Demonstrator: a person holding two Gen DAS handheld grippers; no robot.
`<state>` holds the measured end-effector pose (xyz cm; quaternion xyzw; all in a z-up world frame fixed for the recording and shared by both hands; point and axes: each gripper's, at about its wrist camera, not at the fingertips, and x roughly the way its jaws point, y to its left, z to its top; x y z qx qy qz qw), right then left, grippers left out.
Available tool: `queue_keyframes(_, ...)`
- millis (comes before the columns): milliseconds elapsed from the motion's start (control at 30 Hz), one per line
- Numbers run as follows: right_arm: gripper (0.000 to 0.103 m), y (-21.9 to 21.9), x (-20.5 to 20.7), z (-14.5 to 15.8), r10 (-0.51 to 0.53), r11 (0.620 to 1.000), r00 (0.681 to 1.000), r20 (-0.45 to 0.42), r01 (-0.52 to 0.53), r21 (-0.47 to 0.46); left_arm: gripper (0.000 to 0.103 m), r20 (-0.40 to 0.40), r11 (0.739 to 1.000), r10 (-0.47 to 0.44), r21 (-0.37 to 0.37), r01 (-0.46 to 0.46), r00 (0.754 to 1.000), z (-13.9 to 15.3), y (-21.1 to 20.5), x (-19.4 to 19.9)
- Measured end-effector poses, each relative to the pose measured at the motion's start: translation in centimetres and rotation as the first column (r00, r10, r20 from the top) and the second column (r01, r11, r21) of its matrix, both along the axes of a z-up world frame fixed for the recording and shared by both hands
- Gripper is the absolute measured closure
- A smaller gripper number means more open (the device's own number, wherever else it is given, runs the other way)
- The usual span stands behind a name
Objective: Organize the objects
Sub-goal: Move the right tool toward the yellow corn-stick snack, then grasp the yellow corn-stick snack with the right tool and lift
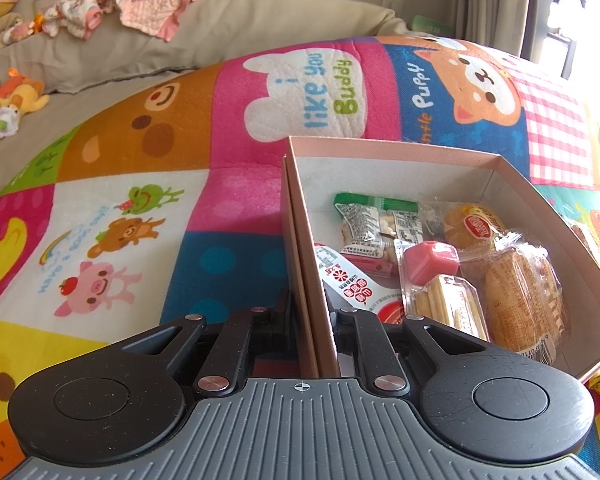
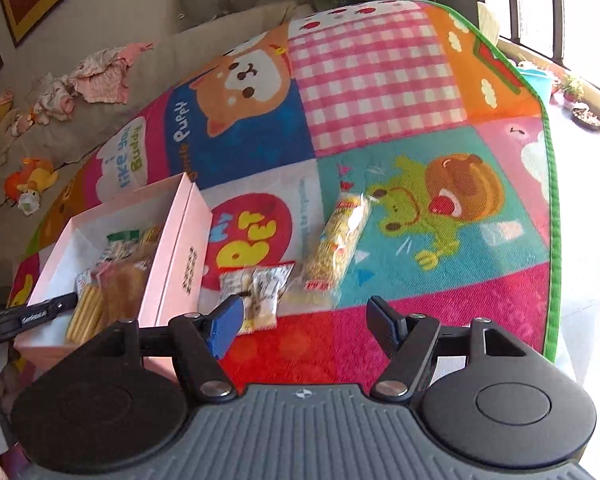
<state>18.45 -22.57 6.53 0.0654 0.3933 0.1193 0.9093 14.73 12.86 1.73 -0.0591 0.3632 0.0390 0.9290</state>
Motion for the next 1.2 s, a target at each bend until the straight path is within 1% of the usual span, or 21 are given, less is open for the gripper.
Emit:
queue_keyframes(133, 0.036, 1.0, 5.9, -1.4, -0.102, 0.993, 0.995, 0.007, 0.102, -0.067, 0.089, 0.000, 1.000, -0.003, -0.007, 0.003, 1.000, 0.0, 0.1, 0.0)
queue_keyframes(167, 0.039, 1.2, 7.4, -2.1, -0.120, 0.990, 0.993, -0.015, 0.119, -0.070, 0.089, 0.000, 1.000, -0.004, -0.010, 0.004, 1.000, 0.0, 0.1, 0.0)
queue_keyframes(200, 0.047, 1.3, 8.4, -2.7, -0.127, 0.990, 0.991, -0.039, 0.124, -0.066, 0.088, 0.000, 1.000, -0.005, -0.014, 0.005, 1.000, 0.0, 0.2, 0.0)
queue_keyframes(233, 0.051, 1.3, 9.0, -3.1, -0.128, 0.990, 0.990, -0.058, 0.124, -0.066, 0.088, 0.000, 1.000, -0.006, -0.015, 0.006, 1.000, 0.0, 0.2, 0.0)
queue_keyframes(267, 0.060, 1.5, 9.3, -3.7, -0.123, 0.990, 0.989, -0.079, 0.117, -0.076, 0.088, 0.000, 1.000, -0.006, -0.016, 0.006, 1.000, 0.0, 0.2, 0.0)
queue_keyframes(300, 0.065, 1.6, 9.4, -4.1, -0.112, 0.990, 0.989, -0.091, 0.104, -0.093, 0.088, 0.000, 1.000, -0.006, -0.015, 0.006, 1.000, 0.0, 0.2, 0.0)
queue_keyframes(367, 0.068, 1.8, 8.2, -4.3, -0.085, 0.987, 0.994, -0.064, 0.075, -0.143, 0.088, 0.000, 1.000, -0.006, -0.014, 0.006, 1.000, 0.0, 0.2, 0.0)
queue_keyframes(400, 0.074, 1.7, 7.5, -4.3, -0.081, 0.984, 0.995, -0.060, 0.070, -0.166, 0.088, 0.000, 1.000, -0.006, -0.014, 0.006, 1.000, 0.0, 0.2, 0.0)
queue_keyframes(433, 0.074, 1.4, 6.6, -4.4, -0.079, 0.981, 0.995, -0.060, 0.067, -0.180, 0.088, 0.000, 1.000, -0.006, -0.014, 0.006, 1.000, 0.0, 0.2, 0.0)
queue_keyframes(500, 0.074, 0.5, 4.6, -4.4, -0.058, 0.983, 0.996, -0.064, 0.046, -0.176, 0.088, 0.000, 1.000, -0.005, -0.013, 0.005, 1.000, 0.0, 0.2, 0.0)
queue_keyframes(700, 0.074, -1.9, -3.5, -3.9, 0.021, 0.987, 0.995, -0.096, -0.036, -0.157, 0.089, 0.000, 1.000, -0.005, -0.007, 0.005, 1.000, 0.0, 0.2, -0.1)
queue_keyframes(833, 0.073, -2.4, -8.1, -3.8, 0.090, 0.984, 0.990, -0.109, -0.105, -0.143, 0.089, 0.000, 1.000, -0.005, -0.007, 0.005, 1.000, 0.0, 0.2, -0.1)
queue_keyframes(933, 0.070, -2.0, -11.2, -3.5, 0.183, 0.974, 0.975, -0.123, -0.197, -0.114, 0.089, 0.000, 1.000, -0.004, -0.007, 0.004, 1.000, 0.0, 0.2, -0.2)
queue_keyframes(1000, 0.065, -1.3, -12.5, -3.2, 0.234, 0.961, 0.966, -0.106, -0.247, -0.127, 0.089, 0.000, 1.000, -0.004, -0.007, 0.004, 1.000, 0.0, 0.2, -0.2)
queue_keyframes(1033, 0.062, -0.7, -13.1, -2.9, 0.248, 0.953, 0.965, -0.082, -0.259, -0.157, 0.089, 0.000, 1.000, -0.004, -0.008, 0.004, 1.000, 0.0, 0.2, -0.2)
queue_keyframes(1067, 0.055, -0.2, -13.5, -2.4, 0.250, 0.950, 0.967, -0.053, -0.255, -0.179, 0.089, 0.000, 1.000, -0.005, -0.008, 0.005, 1.000, 0.0, 0.2, -0.2)
queue_keyframes(1100, 0.051, 0.1, -13.7, -2.0, 0.251, 0.951, 0.968, -0.032, -0.252, -0.181, 0.089, 0.000, 1.000, -0.005, -0.007, 0.005, 1.000, 0.0, 0.2, -0.2)
queue_keyframes(1200, 0.051, 1.1, -13.6, -0.8, 0.265, 0.955, 0.964, 0.010, -0.261, -0.141, 0.089, 0.000, 1.000, -0.005, -0.006, 0.005, 1.000, 0.0, 0.2, -0.2)
